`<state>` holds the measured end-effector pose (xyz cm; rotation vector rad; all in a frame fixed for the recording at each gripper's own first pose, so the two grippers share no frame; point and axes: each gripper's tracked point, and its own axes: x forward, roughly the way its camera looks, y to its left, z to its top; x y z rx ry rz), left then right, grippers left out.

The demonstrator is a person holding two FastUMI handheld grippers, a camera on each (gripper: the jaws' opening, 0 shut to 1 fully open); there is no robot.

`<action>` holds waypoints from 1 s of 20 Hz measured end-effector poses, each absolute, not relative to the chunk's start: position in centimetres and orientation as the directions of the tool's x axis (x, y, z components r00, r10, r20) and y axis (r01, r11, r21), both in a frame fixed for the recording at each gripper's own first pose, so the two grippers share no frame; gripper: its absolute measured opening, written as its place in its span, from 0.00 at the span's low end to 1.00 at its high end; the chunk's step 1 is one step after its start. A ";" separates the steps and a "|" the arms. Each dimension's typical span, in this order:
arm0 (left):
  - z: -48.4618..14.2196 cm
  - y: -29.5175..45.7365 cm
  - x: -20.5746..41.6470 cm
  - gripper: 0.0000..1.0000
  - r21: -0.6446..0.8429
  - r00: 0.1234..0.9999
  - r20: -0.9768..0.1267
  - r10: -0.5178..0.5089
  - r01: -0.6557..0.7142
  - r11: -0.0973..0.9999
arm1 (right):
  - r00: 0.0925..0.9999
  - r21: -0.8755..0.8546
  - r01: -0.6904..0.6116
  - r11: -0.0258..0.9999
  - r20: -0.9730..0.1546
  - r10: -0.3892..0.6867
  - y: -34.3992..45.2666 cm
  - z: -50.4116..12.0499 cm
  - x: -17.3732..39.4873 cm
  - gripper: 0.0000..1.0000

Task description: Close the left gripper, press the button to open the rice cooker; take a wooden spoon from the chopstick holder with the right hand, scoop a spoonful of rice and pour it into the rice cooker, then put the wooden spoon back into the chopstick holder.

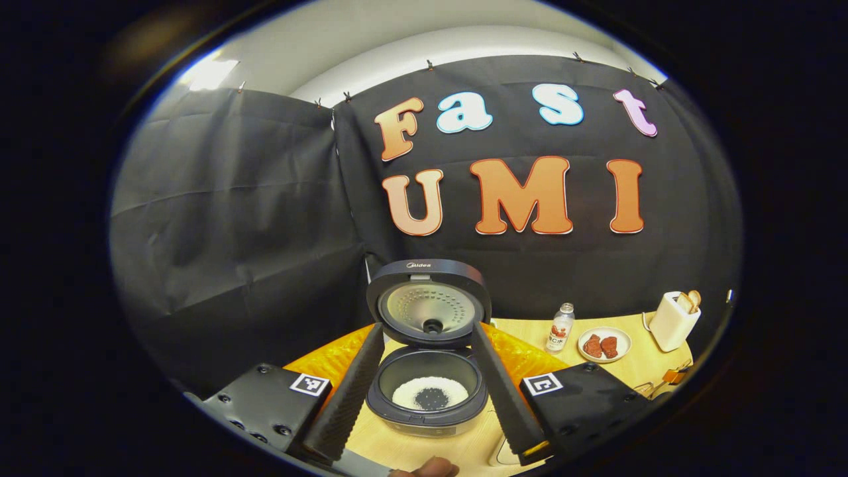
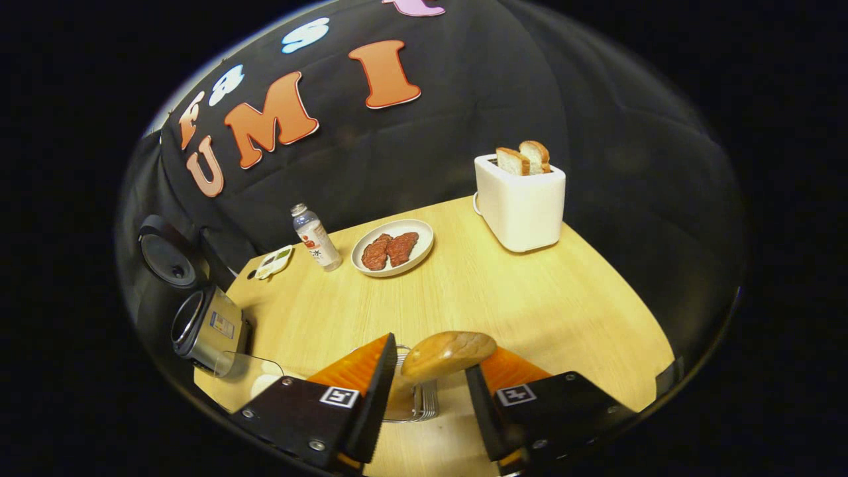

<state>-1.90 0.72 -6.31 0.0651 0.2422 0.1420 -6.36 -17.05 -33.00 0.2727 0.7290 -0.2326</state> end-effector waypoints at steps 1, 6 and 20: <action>-6.1 0.7 -2.0 0.93 0.085 0.962 -0.230 0.148 -0.132 0.988 | 0.730 0.194 0.301 0.934 -0.677 -0.095 -16.7 -32.9 -6.4 0.41; -6.4 0.8 -2.6 0.89 0.078 0.962 -0.226 0.156 -0.141 0.987 | 0.744 0.290 0.322 0.901 -0.666 -0.051 -15.4 -32.5 -6.8 0.22; -6.6 3.5 -2.4 0.92 0.082 0.973 -0.188 0.135 -0.122 0.989 | 0.778 0.287 0.383 0.878 -0.613 -0.140 -14.7 -28.4 -7.1 0.13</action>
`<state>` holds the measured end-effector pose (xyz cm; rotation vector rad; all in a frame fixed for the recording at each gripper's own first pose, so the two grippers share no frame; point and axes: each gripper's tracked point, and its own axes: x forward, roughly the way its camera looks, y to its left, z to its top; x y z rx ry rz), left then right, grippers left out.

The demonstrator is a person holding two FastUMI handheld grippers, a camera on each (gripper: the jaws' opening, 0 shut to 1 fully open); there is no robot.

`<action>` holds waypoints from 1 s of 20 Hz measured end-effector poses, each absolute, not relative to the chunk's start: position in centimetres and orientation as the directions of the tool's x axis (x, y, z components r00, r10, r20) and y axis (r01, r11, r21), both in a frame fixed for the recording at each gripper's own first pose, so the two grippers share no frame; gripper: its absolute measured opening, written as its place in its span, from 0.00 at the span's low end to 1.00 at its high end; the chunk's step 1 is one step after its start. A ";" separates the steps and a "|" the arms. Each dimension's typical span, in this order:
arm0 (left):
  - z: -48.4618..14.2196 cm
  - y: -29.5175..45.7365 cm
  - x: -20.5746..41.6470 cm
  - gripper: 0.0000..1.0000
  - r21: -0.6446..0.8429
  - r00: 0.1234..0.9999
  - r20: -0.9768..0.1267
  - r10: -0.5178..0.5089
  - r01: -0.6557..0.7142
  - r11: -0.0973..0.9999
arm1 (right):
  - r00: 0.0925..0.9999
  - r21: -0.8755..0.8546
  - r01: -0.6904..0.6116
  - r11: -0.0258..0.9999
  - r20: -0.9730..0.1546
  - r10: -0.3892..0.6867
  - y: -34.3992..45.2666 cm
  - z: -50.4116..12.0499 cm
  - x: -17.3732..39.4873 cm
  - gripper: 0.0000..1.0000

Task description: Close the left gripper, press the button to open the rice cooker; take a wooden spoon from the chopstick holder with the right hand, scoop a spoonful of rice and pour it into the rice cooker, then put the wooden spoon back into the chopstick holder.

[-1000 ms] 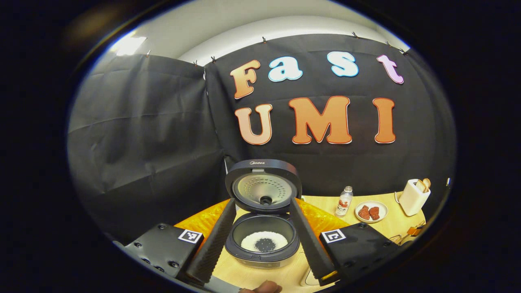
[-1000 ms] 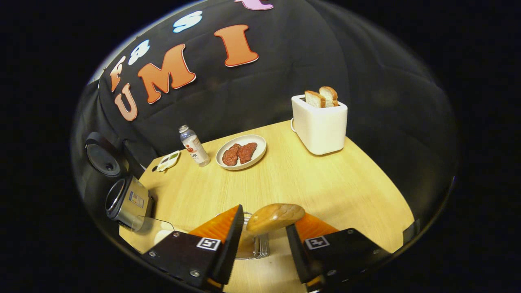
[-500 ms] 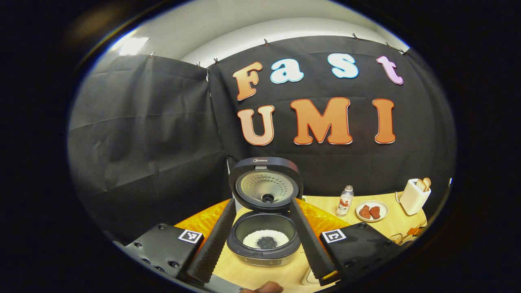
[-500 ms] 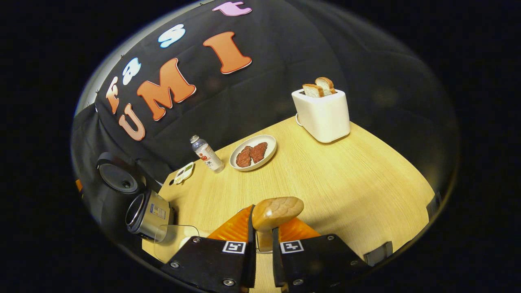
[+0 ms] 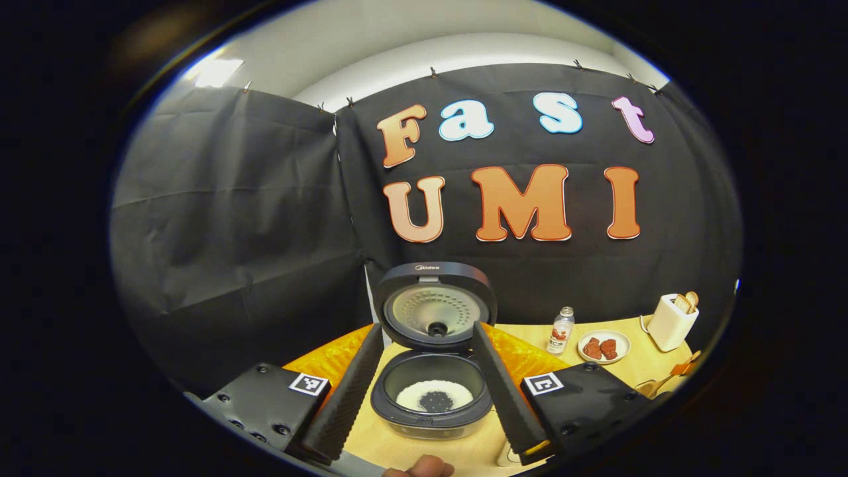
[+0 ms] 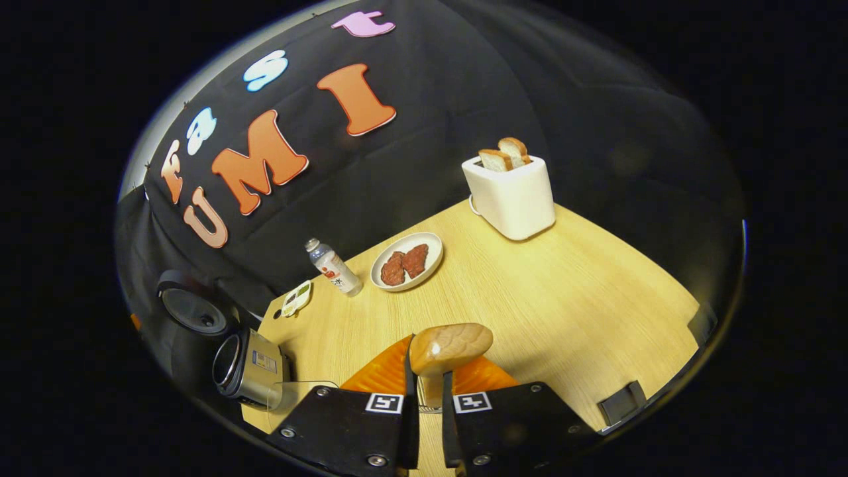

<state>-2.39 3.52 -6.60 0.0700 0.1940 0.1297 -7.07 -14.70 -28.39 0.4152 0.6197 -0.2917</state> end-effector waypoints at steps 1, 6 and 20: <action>-6.8 4.2 -2.3 0.95 0.088 0.972 -0.186 0.146 -0.132 0.987 | 0.784 0.275 0.378 0.884 -0.603 -0.148 -14.5 -27.4 -6.9 0.13; -7.8 5.9 -1.3 0.97 0.054 0.973 -0.198 0.115 -0.107 0.993 | 0.830 0.273 0.306 0.912 -0.546 -0.115 -11.2 -22.5 -5.9 0.13; -11.0 11.5 0.9 0.99 0.034 0.960 -0.255 0.114 -0.109 0.994 | 0.814 0.318 0.084 0.944 -0.568 0.119 2.8 -22.8 -6.0 0.13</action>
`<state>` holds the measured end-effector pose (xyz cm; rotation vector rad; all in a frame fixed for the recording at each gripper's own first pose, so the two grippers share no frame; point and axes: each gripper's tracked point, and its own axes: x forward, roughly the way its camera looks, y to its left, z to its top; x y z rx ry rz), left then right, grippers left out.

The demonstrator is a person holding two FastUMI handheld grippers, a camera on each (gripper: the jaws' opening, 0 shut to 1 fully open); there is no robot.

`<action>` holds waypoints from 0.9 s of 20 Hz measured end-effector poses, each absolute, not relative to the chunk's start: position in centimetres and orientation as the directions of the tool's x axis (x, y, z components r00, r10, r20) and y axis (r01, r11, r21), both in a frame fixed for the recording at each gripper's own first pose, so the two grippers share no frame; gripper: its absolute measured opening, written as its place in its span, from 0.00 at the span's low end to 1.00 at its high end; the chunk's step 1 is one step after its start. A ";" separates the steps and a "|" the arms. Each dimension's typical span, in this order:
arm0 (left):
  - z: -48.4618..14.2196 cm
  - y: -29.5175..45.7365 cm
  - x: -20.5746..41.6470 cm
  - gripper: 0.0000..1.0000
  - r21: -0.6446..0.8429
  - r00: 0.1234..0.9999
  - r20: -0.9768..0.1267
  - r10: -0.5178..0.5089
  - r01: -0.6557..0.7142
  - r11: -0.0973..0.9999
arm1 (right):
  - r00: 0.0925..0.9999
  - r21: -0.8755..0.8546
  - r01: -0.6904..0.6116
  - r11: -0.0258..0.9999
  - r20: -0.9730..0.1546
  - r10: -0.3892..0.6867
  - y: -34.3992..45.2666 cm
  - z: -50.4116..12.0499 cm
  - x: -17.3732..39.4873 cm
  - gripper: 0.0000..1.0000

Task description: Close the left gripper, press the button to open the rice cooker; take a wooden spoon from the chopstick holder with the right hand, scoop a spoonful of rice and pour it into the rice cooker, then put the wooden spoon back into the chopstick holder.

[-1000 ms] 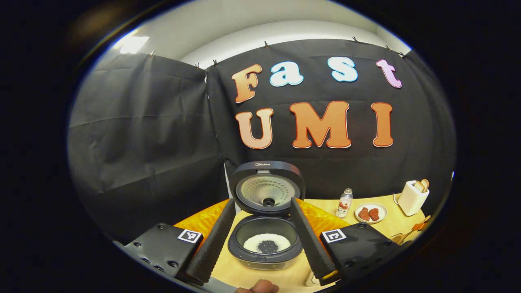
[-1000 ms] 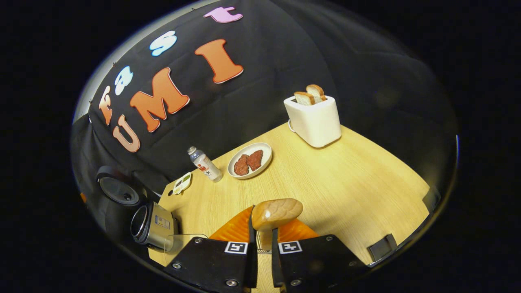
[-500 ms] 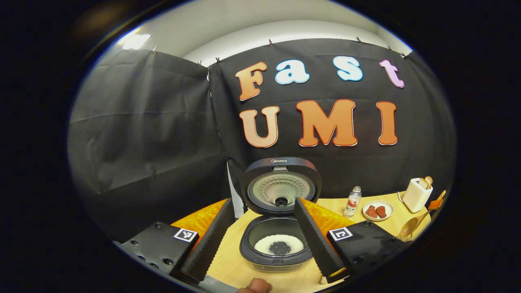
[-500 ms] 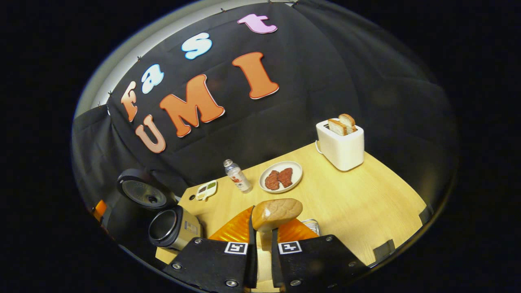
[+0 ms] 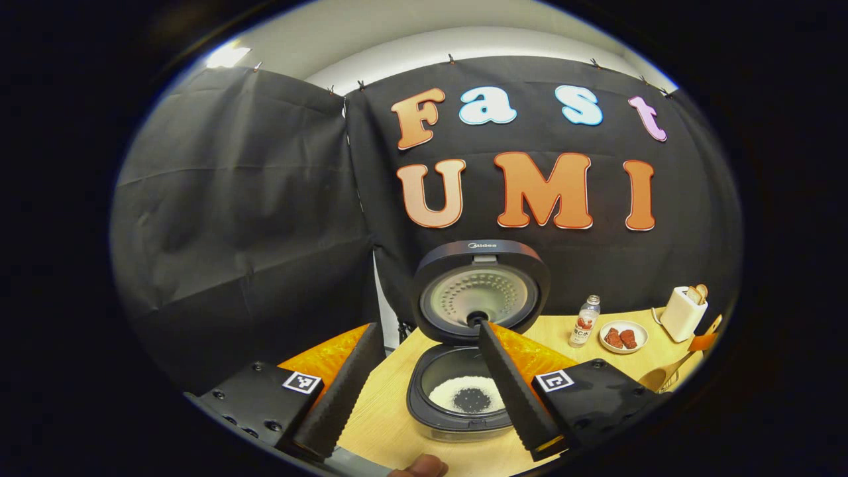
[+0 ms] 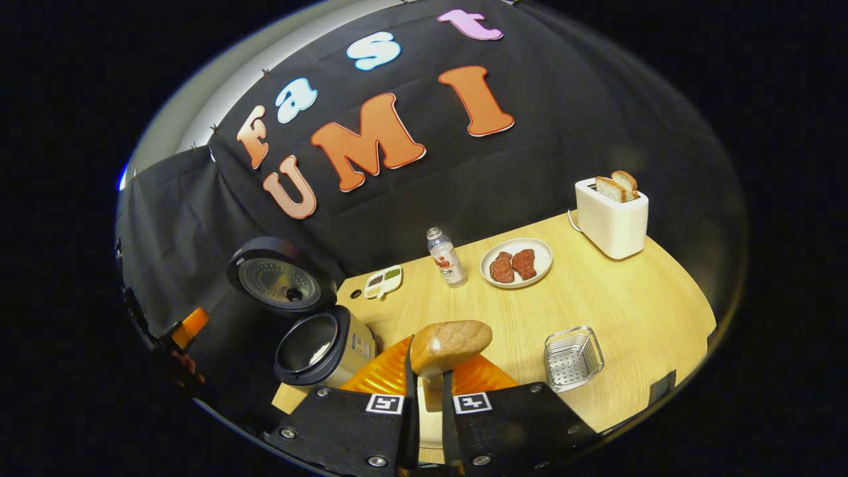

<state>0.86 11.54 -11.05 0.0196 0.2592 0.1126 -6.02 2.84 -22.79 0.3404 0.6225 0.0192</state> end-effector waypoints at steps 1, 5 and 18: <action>-11.3 11.9 1.0 0.99 0.035 0.960 -0.256 0.114 -0.109 0.993 | 0.805 0.314 0.080 0.946 -0.580 0.125 3.3 -23.6 -6.1 0.13; -12.1 12.8 1.3 0.97 0.049 0.956 -0.268 0.121 -0.112 0.992 | 0.775 0.225 0.075 0.971 -0.627 0.085 3.7 -26.6 -6.1 0.13; -13.6 14.9 1.7 1.00 0.067 0.938 -0.303 0.167 -0.154 0.986 | 0.776 -0.101 -0.030 0.994 -0.630 -0.041 2.8 -30.1 -5.6 0.13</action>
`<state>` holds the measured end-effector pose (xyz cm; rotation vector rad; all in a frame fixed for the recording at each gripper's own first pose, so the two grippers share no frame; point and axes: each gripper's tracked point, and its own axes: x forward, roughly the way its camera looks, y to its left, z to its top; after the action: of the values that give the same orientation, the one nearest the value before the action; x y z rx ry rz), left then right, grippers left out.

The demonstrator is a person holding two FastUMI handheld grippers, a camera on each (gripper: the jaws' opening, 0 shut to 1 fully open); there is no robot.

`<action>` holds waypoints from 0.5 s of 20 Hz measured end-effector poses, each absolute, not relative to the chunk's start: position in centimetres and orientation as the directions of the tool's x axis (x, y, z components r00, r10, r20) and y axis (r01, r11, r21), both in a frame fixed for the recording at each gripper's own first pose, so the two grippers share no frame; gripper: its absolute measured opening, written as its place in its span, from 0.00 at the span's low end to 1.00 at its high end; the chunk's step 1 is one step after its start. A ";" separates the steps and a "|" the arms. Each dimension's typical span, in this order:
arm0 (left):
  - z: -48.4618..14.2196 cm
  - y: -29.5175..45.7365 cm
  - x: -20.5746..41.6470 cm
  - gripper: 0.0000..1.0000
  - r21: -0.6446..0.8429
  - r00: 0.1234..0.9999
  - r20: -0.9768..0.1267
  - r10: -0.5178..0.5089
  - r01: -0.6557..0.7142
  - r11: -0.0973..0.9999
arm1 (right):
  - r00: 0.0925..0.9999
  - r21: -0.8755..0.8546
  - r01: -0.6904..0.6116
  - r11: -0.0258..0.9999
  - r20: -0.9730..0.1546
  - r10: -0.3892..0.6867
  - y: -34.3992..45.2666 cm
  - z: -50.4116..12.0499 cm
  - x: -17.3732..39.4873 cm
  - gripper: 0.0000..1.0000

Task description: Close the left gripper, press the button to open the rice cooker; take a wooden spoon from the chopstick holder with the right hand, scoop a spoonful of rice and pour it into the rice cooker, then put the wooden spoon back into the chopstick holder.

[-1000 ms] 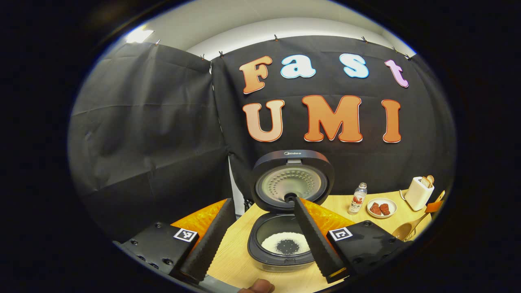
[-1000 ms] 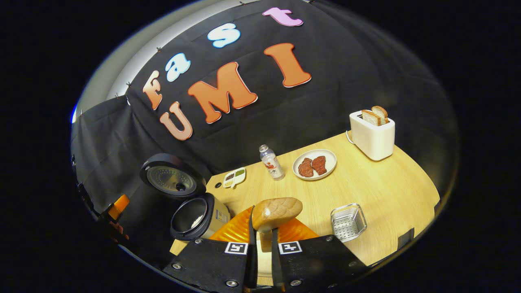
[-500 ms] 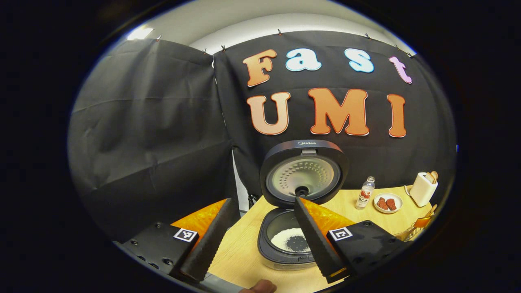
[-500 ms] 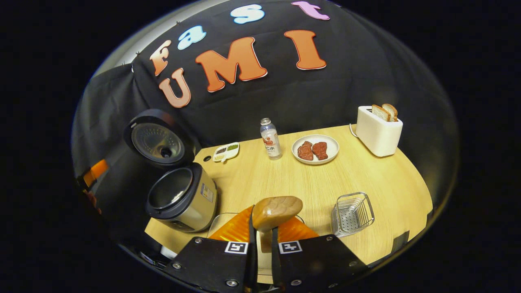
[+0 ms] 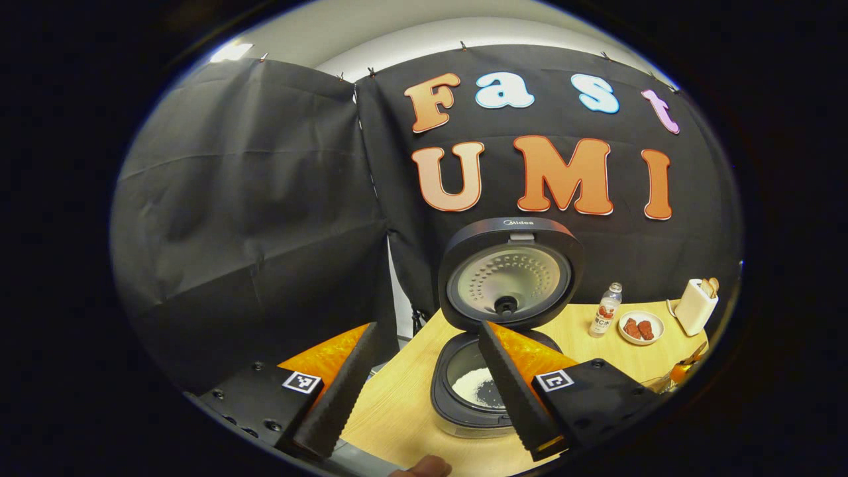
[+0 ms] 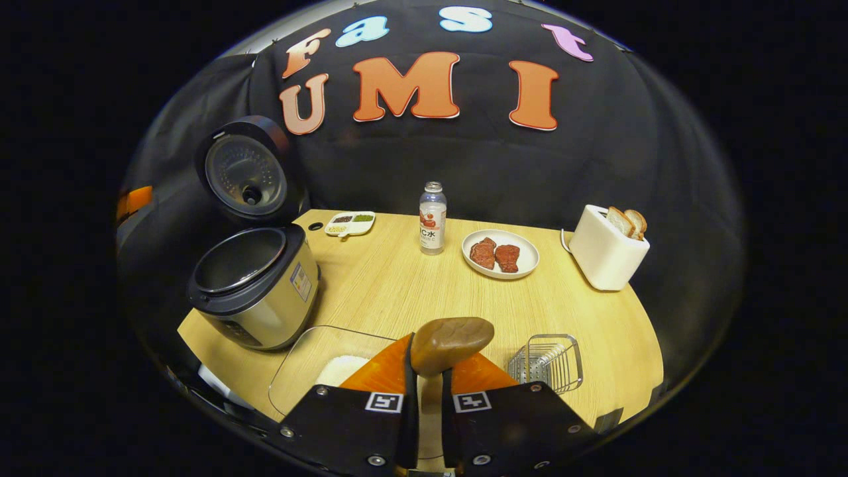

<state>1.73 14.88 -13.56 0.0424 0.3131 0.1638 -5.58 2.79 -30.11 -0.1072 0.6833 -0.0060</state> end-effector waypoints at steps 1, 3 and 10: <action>-13.5 14.8 1.7 0.98 0.073 0.937 -0.305 0.168 -0.153 0.986 | 0.779 -0.120 -0.036 0.992 -0.626 -0.047 2.8 -30.3 -5.7 0.13; -13.4 14.6 1.6 1.00 0.087 0.937 -0.306 0.170 -0.150 0.985 | 0.784 -0.164 -0.068 0.984 -0.619 -0.049 3.4 -30.6 -5.9 0.11; -13.9 14.9 0.8 1.00 0.106 0.930 -0.321 0.180 -0.153 0.982 | 0.804 -0.226 -0.108 0.968 -0.593 -0.049 4.3 -32.2 -6.8 0.09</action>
<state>0.85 14.91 -13.87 0.0798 0.3357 0.1709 -6.79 4.30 -32.23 -0.2550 0.6385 0.0318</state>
